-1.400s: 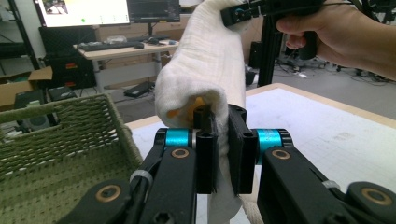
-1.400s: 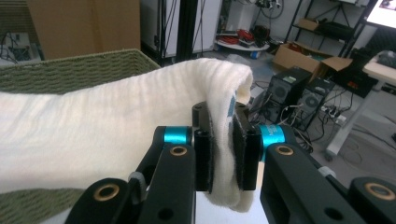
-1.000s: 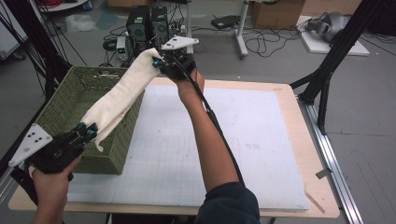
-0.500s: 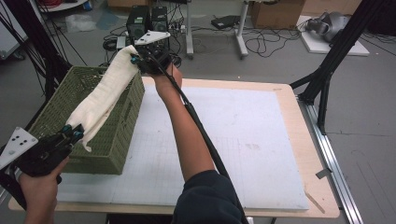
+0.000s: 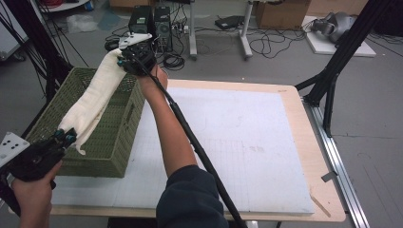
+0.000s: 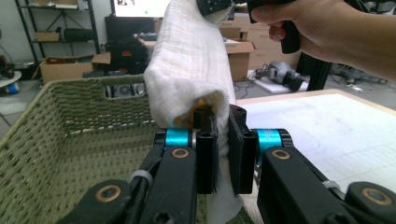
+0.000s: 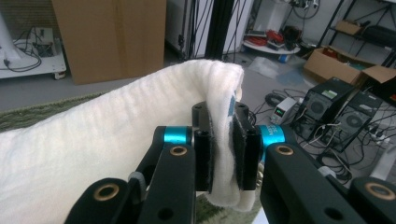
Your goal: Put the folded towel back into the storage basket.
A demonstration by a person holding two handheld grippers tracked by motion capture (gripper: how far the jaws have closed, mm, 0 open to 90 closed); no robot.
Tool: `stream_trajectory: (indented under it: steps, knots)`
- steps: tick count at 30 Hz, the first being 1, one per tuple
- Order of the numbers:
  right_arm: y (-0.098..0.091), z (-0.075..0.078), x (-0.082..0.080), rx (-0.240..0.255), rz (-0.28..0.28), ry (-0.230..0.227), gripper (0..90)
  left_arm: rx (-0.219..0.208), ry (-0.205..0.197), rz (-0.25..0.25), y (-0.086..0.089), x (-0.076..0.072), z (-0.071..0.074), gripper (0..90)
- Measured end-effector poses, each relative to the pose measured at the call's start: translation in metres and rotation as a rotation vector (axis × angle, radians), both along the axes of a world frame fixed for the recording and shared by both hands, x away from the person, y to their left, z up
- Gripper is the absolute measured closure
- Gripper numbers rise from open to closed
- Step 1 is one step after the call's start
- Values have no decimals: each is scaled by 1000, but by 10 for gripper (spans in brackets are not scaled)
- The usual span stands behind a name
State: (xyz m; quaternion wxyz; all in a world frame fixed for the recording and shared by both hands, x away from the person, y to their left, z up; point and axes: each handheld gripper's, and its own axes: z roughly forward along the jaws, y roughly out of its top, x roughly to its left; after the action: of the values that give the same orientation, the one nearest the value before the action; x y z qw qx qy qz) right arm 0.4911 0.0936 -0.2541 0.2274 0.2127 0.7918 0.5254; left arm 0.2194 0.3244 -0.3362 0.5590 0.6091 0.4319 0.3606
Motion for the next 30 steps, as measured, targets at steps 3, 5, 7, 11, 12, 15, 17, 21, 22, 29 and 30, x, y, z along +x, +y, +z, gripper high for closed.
stream_trajectory:
  steps: [3,5,7,11,12,15,17,21,22,29,30]
  knots:
    - [10,-6,4,-10,1,19,806,8,16,11,2,1,-2,825]
    - [17,-10,6,-16,4,28,805,18,25,22,3,1,-3,824]
    - [24,-14,8,-29,6,37,805,13,30,29,5,1,-4,823]
    - [37,-21,13,-35,13,56,805,-3,53,47,9,2,-4,805]
    - [40,-23,14,-41,14,61,805,-2,61,52,10,2,-5,793]
    - [51,-28,17,-66,25,70,804,2,86,58,10,3,-6,756]
    - [57,-31,18,-75,37,75,792,-7,99,73,11,4,-7,686]
    - [65,-42,22,-83,19,106,545,-31,116,94,16,4,-4,536]
    - [65,-44,22,-76,15,112,520,-30,113,101,16,3,-3,509]
    - [56,-39,19,-61,19,119,439,-65,92,112,21,1,1,371]
    - [53,-38,18,-60,24,118,439,-69,91,113,21,1,2,360]
